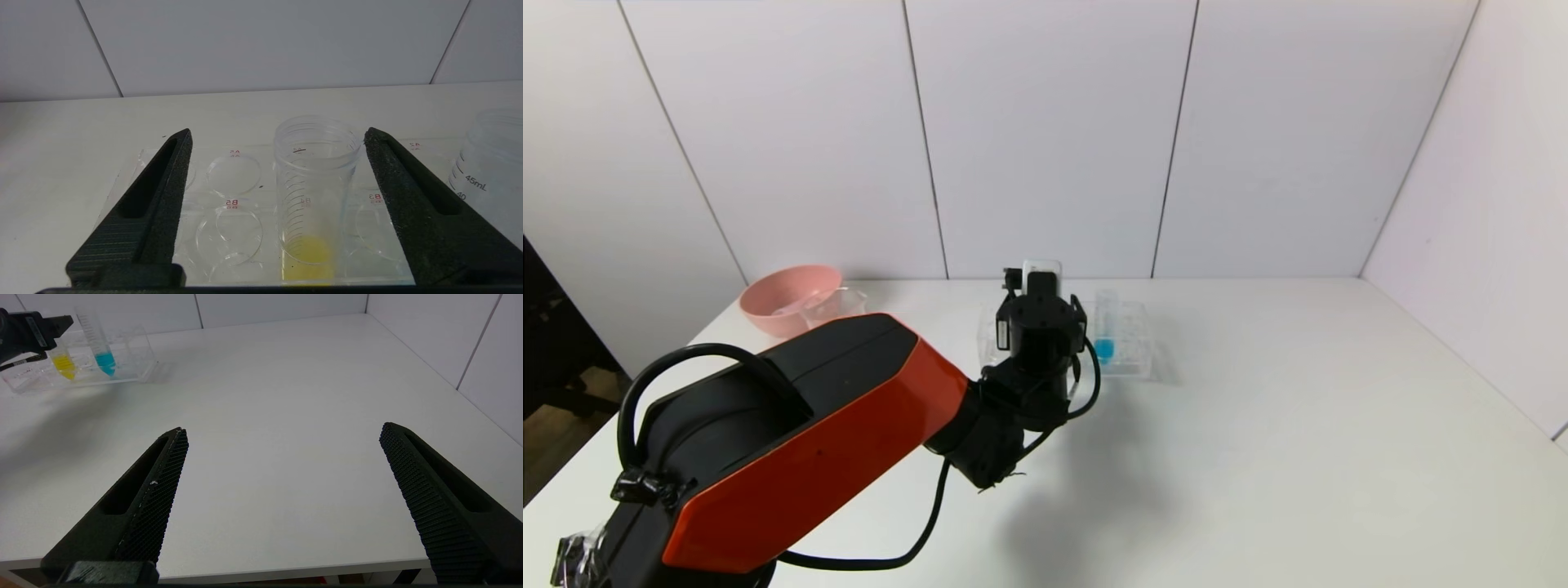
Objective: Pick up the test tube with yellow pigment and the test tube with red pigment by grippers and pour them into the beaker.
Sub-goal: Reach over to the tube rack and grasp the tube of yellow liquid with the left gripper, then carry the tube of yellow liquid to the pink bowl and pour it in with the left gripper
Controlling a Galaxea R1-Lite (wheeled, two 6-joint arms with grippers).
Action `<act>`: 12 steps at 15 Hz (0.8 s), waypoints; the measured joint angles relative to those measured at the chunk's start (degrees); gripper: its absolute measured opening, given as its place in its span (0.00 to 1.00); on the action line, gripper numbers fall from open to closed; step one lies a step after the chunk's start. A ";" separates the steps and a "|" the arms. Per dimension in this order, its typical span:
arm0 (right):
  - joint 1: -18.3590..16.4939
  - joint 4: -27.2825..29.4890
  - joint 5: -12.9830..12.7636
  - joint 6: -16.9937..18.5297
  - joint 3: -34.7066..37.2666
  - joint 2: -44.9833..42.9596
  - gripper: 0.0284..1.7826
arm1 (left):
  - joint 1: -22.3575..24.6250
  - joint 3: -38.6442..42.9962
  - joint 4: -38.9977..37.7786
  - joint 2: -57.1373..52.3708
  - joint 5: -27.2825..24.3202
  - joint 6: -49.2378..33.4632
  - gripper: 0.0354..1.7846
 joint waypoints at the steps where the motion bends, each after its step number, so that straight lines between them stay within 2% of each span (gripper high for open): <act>1: 0.00 0.00 0.02 0.00 0.00 0.00 0.96 | 0.00 0.00 -0.02 0.00 0.02 0.00 0.68; 5: 0.00 0.00 0.00 -0.02 0.00 0.00 0.96 | -0.13 0.00 -0.18 -0.02 -0.20 0.52 0.27; 7: 0.00 0.00 0.00 0.00 0.00 0.00 0.96 | -0.09 0.01 -0.21 -0.02 -0.17 0.52 0.24; 12: 0.00 0.00 0.02 0.00 0.00 0.00 0.96 | -0.07 -1.27 0.06 -0.39 -0.04 2.04 0.24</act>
